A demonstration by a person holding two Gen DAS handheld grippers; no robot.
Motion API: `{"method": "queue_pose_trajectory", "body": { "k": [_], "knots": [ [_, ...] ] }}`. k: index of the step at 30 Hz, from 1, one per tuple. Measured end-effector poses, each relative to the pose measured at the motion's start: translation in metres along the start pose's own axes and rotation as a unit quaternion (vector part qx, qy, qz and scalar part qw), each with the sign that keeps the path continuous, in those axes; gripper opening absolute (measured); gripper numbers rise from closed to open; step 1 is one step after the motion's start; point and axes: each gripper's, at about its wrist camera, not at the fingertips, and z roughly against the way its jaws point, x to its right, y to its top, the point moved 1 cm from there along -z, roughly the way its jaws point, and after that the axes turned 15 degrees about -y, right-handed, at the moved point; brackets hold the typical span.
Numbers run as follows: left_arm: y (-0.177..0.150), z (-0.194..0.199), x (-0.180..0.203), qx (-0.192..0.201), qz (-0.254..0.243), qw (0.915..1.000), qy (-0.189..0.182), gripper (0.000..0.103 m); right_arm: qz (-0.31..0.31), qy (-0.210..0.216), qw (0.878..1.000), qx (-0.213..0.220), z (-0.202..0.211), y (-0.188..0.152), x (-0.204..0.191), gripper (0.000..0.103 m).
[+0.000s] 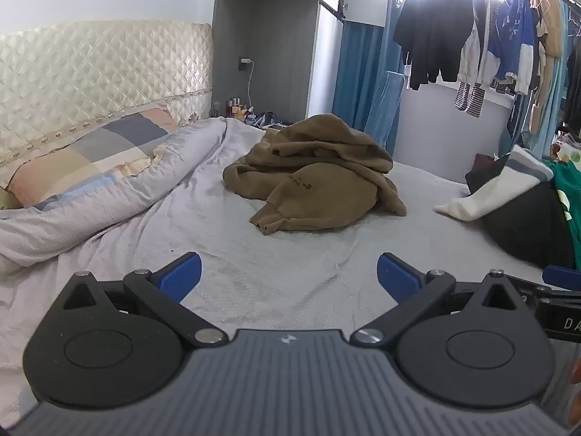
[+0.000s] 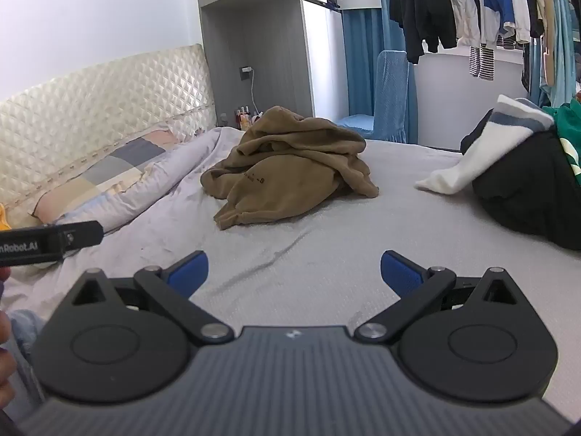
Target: Fold large clothes
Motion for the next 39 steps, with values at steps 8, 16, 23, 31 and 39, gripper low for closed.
{"method": "queue_pose_trajectory", "body": {
  "k": [8, 16, 23, 31, 39],
  "knots": [
    [-0.001, 0.003, -0.002, -0.004, -0.001, 1.0, 0.005, 0.103, -0.006, -0.002, 1.0, -0.002, 0.0, -0.003, 0.001, 0.103],
    [-0.003, -0.001, -0.004, -0.005, -0.009, 0.9998, 0.016, 0.103, -0.004, -0.001, 1.0, -0.012, -0.004, -0.004, 0.002, 0.103],
    [-0.002, -0.004, -0.004, -0.005, -0.012, 0.9997, 0.019, 0.103, -0.007, -0.005, 1.0, -0.013, -0.005, -0.007, 0.003, 0.103],
    [-0.003, -0.008, -0.004, -0.007, -0.01, 0.9997, 0.02, 0.103, -0.008, -0.005, 1.0, -0.019, -0.009, -0.009, 0.003, 0.103],
    [-0.004, -0.009, -0.005, -0.008, -0.01, 0.9997, 0.021, 0.103, -0.007, -0.008, 1.0, -0.022, -0.011, -0.012, 0.001, 0.103]
  ]
}}
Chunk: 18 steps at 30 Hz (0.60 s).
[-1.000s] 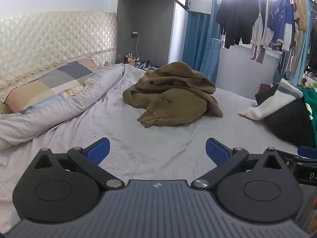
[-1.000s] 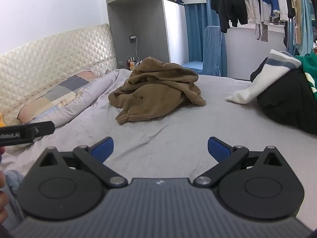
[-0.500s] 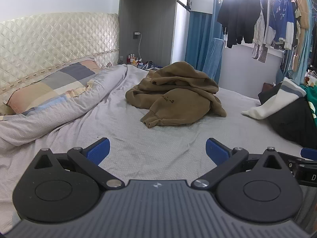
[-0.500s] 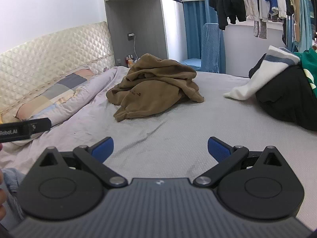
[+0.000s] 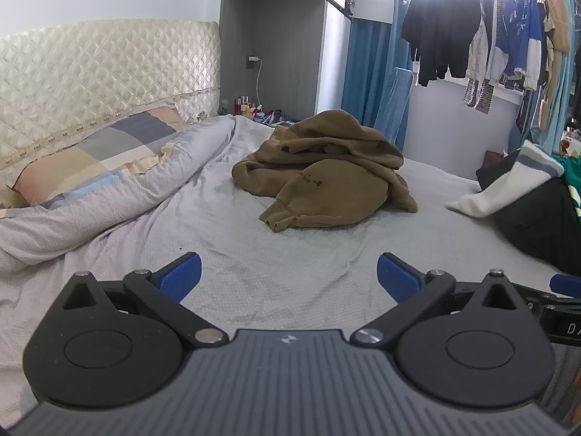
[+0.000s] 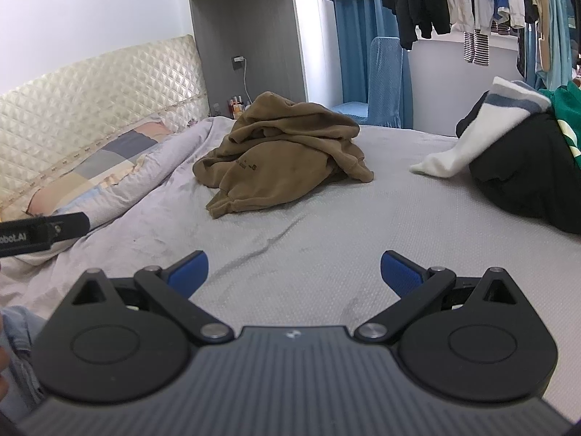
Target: Fold large clothes
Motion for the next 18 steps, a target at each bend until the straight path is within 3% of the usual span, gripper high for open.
{"method": "queue_pose_trajectory", "body": {
  "k": [18],
  "knots": [
    [0.0006, -0.003, -0.0019, -0.002, -0.001, 1.0, 0.001, 0.103, 0.004, -0.001, 1.0, -0.004, -0.0042, 0.0014, -0.0024, 0.103]
  ]
}}
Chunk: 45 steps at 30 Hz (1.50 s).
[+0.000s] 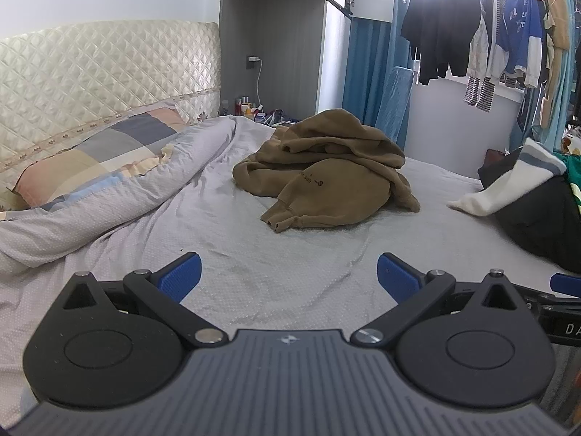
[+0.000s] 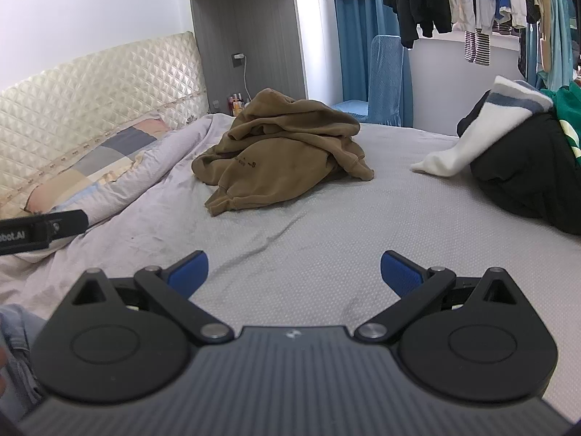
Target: Fold large clothes
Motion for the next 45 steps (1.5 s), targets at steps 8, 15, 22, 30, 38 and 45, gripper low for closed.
{"method": "queue_pose_trajectory", "body": {
  "k": [8, 15, 22, 30, 38, 45],
  "knots": [
    [0.001, 0.001, -0.002, 0.003, 0.006, 1.0, 0.003, 0.103, -0.002, -0.001, 1.0, 0.0, -0.002, 0.0, 0.0, 0.103],
    [-0.001, -0.001, -0.001, -0.001, 0.005, 1.0, 0.001, 0.103, -0.004, -0.003, 1.0, -0.004, -0.006, -0.004, 0.001, 0.103],
    [-0.002, -0.002, -0.002, -0.001, 0.005, 1.0, 0.001, 0.103, -0.002, -0.01, 1.0, -0.011, -0.014, -0.007, 0.002, 0.103],
    [-0.004, -0.004, -0.001, -0.004, 0.004, 1.0, 0.001, 0.103, -0.002, -0.01, 1.0, -0.012, -0.014, -0.008, 0.003, 0.103],
    [-0.006, -0.006, -0.001, -0.006, 0.004, 1.0, 0.001, 0.103, -0.005, -0.011, 1.0, -0.012, -0.015, -0.01, 0.003, 0.103],
    [-0.008, -0.01, -0.001, -0.006, 0.004, 1.0, 0.001, 0.103, -0.007, -0.013, 1.0, -0.012, -0.017, -0.011, 0.004, 0.103]
  ]
}}
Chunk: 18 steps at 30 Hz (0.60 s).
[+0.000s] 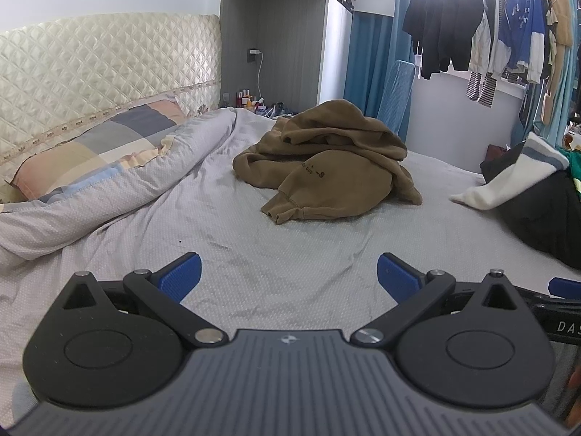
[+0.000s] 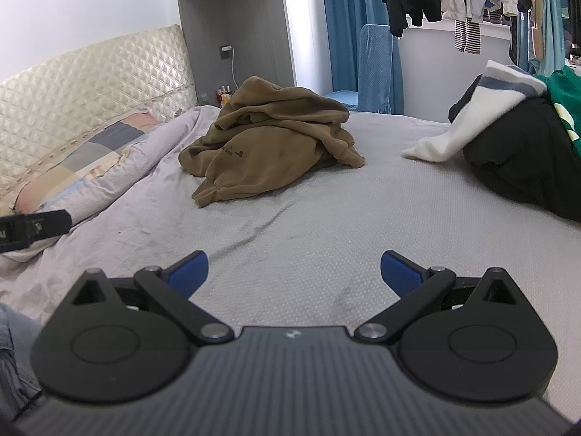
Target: Fold large clothes
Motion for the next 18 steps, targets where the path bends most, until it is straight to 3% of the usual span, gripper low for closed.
{"method": "queue_pose_trajectory", "body": {
  "k": [9, 18],
  "knots": [
    [0.019, -0.039, -0.005, 0.028, -0.045, 0.9985, -0.01, 0.103, -0.015, 0.007, 1.0, -0.011, -0.024, 0.011, -0.002, 0.103],
    [0.039, -0.092, -0.02, 0.009, -0.026, 0.9993, -0.026, 0.103, -0.024, -0.007, 1.0, -0.014, -0.059, 0.04, -0.011, 0.103]
  ]
}}
